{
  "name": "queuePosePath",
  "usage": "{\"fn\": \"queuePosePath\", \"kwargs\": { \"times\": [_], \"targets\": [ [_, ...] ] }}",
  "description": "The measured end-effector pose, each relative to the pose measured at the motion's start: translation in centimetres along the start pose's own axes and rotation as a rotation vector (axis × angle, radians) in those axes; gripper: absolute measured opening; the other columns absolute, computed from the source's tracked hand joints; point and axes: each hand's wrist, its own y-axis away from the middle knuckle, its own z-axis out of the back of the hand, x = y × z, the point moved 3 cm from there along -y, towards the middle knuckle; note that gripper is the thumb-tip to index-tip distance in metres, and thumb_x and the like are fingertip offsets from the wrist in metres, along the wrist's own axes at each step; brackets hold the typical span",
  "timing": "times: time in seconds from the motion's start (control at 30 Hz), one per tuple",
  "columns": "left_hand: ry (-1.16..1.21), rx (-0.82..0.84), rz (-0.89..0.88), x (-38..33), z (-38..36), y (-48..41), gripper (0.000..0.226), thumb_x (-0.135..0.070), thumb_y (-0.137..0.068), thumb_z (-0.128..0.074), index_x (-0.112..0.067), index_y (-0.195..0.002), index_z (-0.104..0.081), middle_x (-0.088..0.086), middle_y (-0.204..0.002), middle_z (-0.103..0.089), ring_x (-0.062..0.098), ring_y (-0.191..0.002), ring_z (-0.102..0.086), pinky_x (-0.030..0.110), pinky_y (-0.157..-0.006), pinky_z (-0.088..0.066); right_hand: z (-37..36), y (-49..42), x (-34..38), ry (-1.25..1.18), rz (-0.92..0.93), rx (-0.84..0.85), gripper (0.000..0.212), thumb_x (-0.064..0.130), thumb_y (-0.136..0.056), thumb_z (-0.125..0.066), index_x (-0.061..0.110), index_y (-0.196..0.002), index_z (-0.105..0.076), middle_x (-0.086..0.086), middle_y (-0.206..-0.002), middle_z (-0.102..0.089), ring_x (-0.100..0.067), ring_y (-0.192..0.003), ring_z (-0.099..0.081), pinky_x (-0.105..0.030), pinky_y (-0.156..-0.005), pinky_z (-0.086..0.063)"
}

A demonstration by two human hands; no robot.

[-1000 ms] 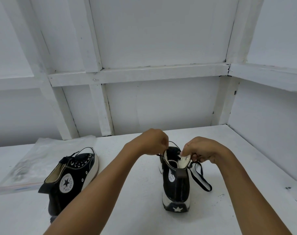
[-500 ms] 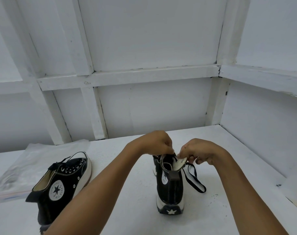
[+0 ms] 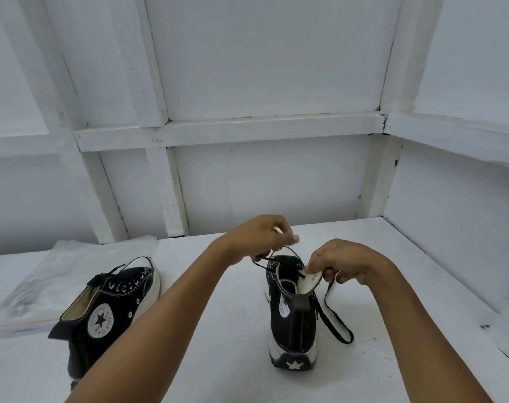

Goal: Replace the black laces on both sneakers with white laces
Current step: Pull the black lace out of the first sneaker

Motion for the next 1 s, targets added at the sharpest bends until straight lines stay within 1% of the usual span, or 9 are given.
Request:
{"fn": "queuePosePath", "kwargs": {
  "times": [0.13, 0.23, 0.33, 0.47, 0.67, 0.77, 0.87, 0.93, 1.0],
  "targets": [
    [-0.399, 0.163, -0.06, -0.7, -1.5, 0.0, 0.019, -0.038, -0.085, -0.074, -0.02, -0.088, -0.074, -0.014, -0.062, -0.054, 0.004, -0.056, -0.044, 0.018, -0.052, -0.034, 0.1, 0.3, 0.1, 0.004, 0.007, -0.004, 0.014, 0.012, -0.08, -0.072, 0.009, -0.068, -0.065, 0.007, -0.047, -0.054, -0.01, -0.052, -0.045, -0.021, -0.049, -0.028],
    [-0.45, 0.196, -0.073, -0.8, -1.8, -0.2, 0.008, -0.029, -0.085, -0.075, -0.021, -0.083, -0.076, -0.013, -0.066, -0.059, 0.006, -0.062, -0.049, 0.022, -0.059, -0.038, 0.1, 0.4, 0.1, 0.011, 0.016, -0.009, 0.016, 0.012, -0.081, -0.071, 0.01, -0.066, -0.064, 0.007, -0.047, -0.055, -0.011, -0.053, -0.045, -0.021, -0.049, -0.029],
    [-0.211, 0.089, -0.076, -0.9, -1.0, -0.3, 0.009, -0.02, -0.087, -0.071, -0.02, -0.079, -0.073, -0.009, -0.073, -0.067, 0.004, -0.071, -0.057, 0.022, -0.068, -0.045, 0.1, 0.5, 0.1, 0.019, 0.017, -0.019, 0.011, 0.012, -0.08, -0.071, 0.008, -0.071, -0.067, 0.006, -0.048, -0.056, -0.012, -0.055, -0.046, -0.021, -0.05, -0.029],
    [0.22, -0.134, -0.035, -0.5, 0.7, -0.2, 0.009, -0.016, -0.09, -0.063, -0.009, -0.086, -0.069, 0.012, -0.095, -0.075, 0.012, -0.085, -0.067, 0.032, -0.083, -0.05, 0.2, 0.6, 0.1, 0.027, 0.024, -0.015, 0.009, 0.013, -0.081, -0.071, 0.006, -0.075, -0.069, 0.007, -0.048, -0.056, -0.011, -0.054, -0.046, -0.02, -0.049, -0.029],
    [0.485, -0.547, 0.011, 0.2, 3.2, 0.4, 0.012, -0.014, -0.095, -0.058, -0.008, -0.086, -0.064, 0.003, -0.077, -0.072, 0.015, -0.068, -0.067, 0.031, -0.07, -0.052, 0.1, 0.3, 0.3, 0.038, 0.034, -0.003, 0.015, 0.012, -0.082, -0.07, 0.01, -0.067, -0.066, 0.007, -0.048, -0.056, -0.011, -0.054, -0.046, -0.02, -0.048, -0.029],
    [0.396, -0.659, 0.024, 1.1, 3.9, 0.7, 0.015, -0.017, -0.094, -0.059, -0.009, -0.081, -0.063, 0.004, -0.077, -0.072, 0.015, -0.066, -0.064, 0.03, -0.067, -0.049, 0.0, 0.1, 0.4, 0.042, 0.036, 0.0, 0.019, 0.012, -0.082, -0.07, 0.011, -0.064, -0.065, 0.008, -0.048, -0.056, -0.011, -0.054, -0.045, -0.019, -0.046, -0.028],
    [0.144, -0.65, 0.097, 2.7, 4.0, 0.3, 0.017, -0.022, -0.09, -0.061, -0.01, -0.078, -0.06, 0.0, -0.076, -0.069, 0.021, -0.07, -0.062, 0.034, -0.069, -0.05, 0.1, 0.0, 0.6, 0.054, 0.056, -0.019, 0.011, 0.011, -0.08, -0.07, 0.011, -0.069, -0.068, 0.005, -0.058, -0.06, -0.013, -0.06, -0.049, -0.02, -0.049, -0.03],
    [-0.137, -0.617, 0.175, 3.8, 3.8, 0.1, 0.012, -0.025, -0.088, -0.06, -0.014, -0.085, -0.057, -0.002, -0.082, -0.063, 0.019, -0.077, -0.057, 0.032, -0.071, -0.046, 0.1, -0.1, 0.8, 0.061, 0.08, -0.039, 0.002, 0.011, -0.078, -0.07, 0.011, -0.077, -0.07, 0.003, -0.069, -0.063, -0.013, -0.065, -0.052, -0.021, -0.052, -0.033],
    [-0.312, -0.631, 0.195, 4.5, 3.5, 0.3, 0.013, -0.026, -0.088, -0.059, -0.017, -0.097, -0.055, -0.005, -0.092, -0.06, 0.018, -0.085, -0.057, 0.031, -0.073, -0.046, -0.1, -0.2, 0.9, 0.071, 0.127, -0.044, 0.005, 0.009, -0.078, -0.069, 0.012, -0.081, -0.071, 0.004, -0.075, -0.066, -0.012, -0.068, -0.053, -0.021, -0.055, -0.035]
  ]
}}
